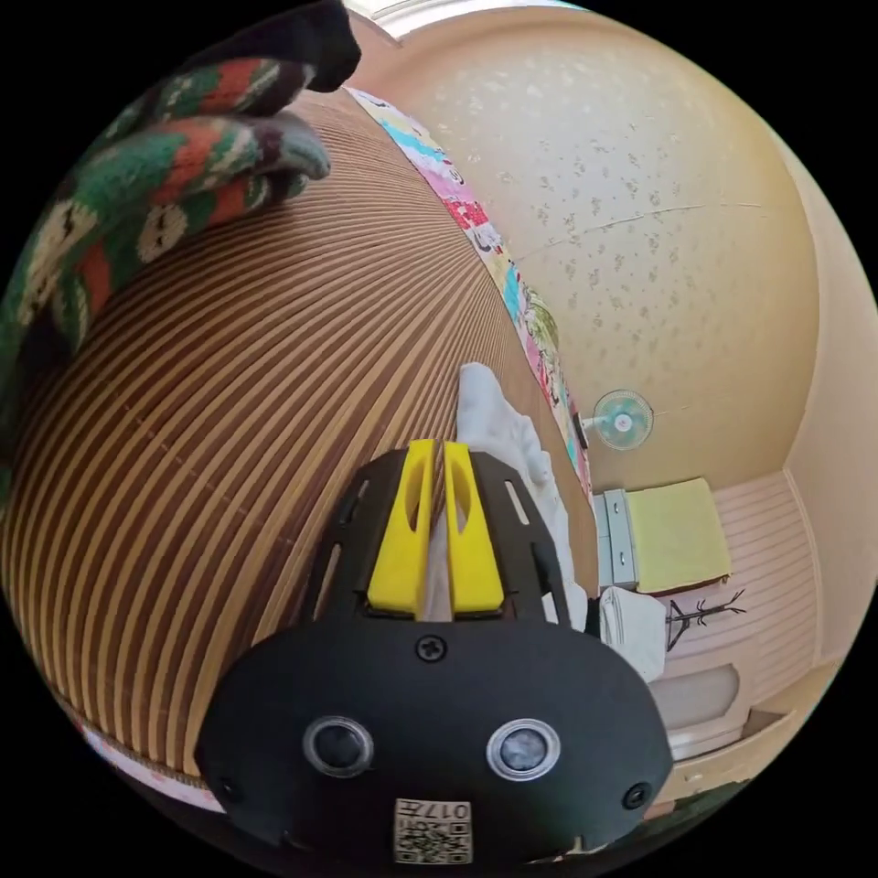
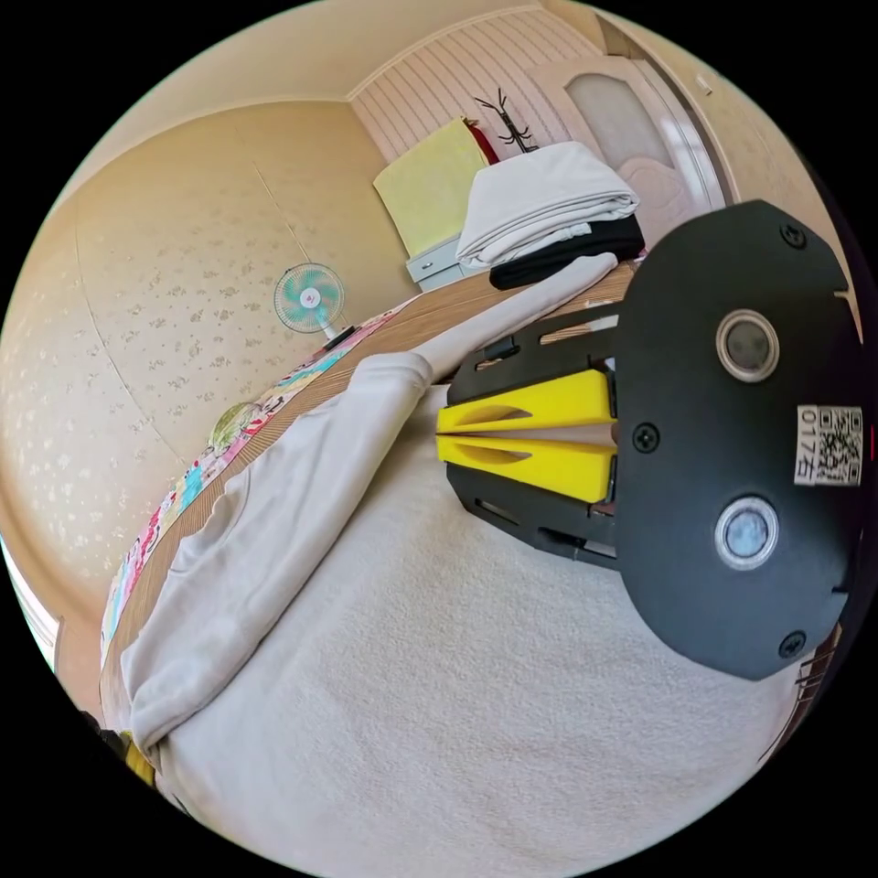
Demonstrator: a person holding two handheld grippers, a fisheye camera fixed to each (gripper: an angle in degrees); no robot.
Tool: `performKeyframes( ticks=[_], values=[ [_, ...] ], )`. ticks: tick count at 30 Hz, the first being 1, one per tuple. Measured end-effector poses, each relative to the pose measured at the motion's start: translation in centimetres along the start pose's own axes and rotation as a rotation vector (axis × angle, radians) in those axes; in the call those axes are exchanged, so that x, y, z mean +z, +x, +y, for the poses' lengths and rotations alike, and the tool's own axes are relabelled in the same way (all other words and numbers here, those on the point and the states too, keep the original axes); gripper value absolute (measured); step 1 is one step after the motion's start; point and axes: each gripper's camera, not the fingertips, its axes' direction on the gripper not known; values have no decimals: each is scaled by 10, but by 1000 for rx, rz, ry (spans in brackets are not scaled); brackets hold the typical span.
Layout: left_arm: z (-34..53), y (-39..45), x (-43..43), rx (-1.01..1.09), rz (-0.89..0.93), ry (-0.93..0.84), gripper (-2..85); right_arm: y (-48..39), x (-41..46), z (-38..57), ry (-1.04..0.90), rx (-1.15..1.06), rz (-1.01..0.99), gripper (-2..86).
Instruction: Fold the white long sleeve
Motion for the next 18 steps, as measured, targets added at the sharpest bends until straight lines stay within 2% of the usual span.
performKeyframes(
  ticks=[2, 5, 7, 10, 11, 15, 18],
  values=[
    [2, 27, -10, 92, -67, 24, 76, -2, -1, -1, 1, -2, 9, 3],
    [3, 100, 2, 381, 0, -44, 92, -6, -2, -3, 3, -5, 23, 3],
    [6, 168, 47, 638, 86, -259, 97, -7, -2, -4, 6, -6, 33, 3],
    [32, 245, 122, 888, 157, -555, 101, -11, -3, -5, 8, -9, 50, 3],
    [40, 258, 136, 935, 159, -597, 102, -12, -3, -6, 9, -10, 56, 3],
    [112, 315, 226, 1260, -35, -750, 112, -16, -4, -8, 12, -17, 79, 4],
    [152, 314, 269, 1352, -115, -877, 95, -18, -3, -9, 10, -21, 87, 4]
  ],
)
